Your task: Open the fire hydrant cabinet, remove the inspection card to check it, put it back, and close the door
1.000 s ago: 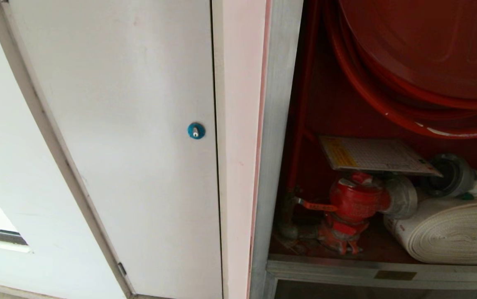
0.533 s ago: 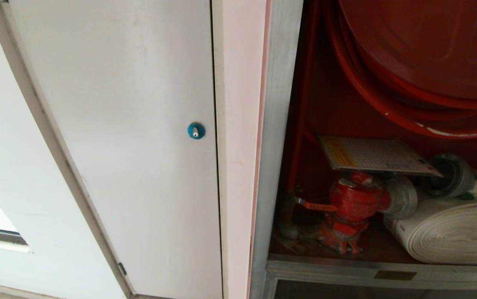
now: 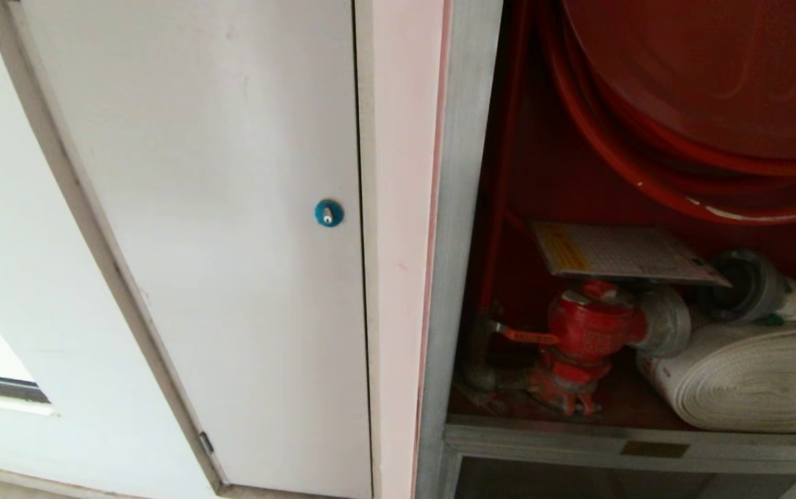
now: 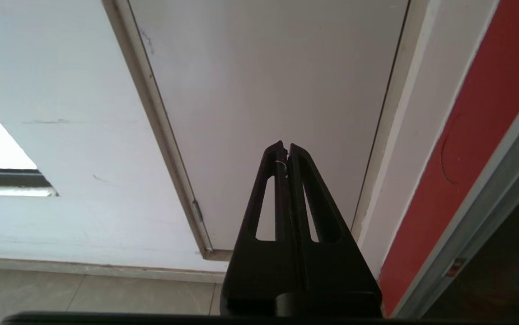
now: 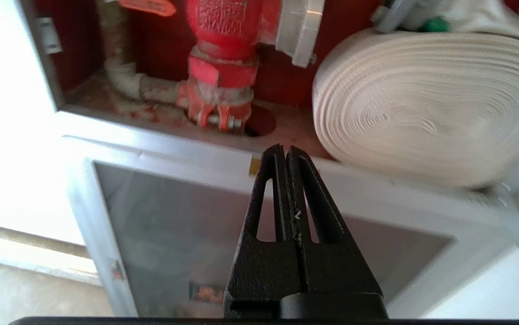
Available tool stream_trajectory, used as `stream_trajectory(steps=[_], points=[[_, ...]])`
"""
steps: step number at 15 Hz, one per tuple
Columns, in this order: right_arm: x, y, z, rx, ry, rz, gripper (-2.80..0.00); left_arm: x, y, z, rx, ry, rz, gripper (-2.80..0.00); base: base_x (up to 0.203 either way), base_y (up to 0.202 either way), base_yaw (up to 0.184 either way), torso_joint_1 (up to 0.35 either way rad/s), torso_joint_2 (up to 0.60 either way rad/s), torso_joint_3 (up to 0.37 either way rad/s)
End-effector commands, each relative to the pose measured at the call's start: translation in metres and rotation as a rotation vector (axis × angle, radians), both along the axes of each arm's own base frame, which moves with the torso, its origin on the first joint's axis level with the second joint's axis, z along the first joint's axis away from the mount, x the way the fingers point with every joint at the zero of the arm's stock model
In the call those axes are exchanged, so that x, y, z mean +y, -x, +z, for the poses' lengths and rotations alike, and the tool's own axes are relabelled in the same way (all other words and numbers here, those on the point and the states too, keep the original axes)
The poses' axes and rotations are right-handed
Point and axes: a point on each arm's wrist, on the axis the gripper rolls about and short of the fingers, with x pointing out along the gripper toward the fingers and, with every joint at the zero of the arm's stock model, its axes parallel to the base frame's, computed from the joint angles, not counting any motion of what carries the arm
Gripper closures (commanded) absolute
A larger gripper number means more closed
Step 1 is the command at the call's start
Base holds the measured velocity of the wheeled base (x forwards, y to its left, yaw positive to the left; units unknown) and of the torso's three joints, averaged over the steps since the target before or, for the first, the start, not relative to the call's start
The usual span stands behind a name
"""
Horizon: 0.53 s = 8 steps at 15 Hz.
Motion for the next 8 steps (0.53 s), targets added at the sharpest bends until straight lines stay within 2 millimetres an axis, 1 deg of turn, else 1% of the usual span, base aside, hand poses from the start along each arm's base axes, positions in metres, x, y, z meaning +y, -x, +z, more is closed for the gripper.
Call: stream_trajectory(steps=[1,8], points=[[0.0000,0.0000,0.0000,0.000,0.000,0.000,0.00,0.0000,-0.0001,-0.0001,0.001,0.000,-0.001,0.00,-0.183,0.000,0.005,0.000,0.01,0.005],[0.0000,0.0000,0.0000,0.000,-0.001,-0.002,0.00,0.0000,0.0000,0.0001,0.001,-0.001,0.000,0.00,-0.194,0.000,0.002,-0.001,0.00,0.002]])
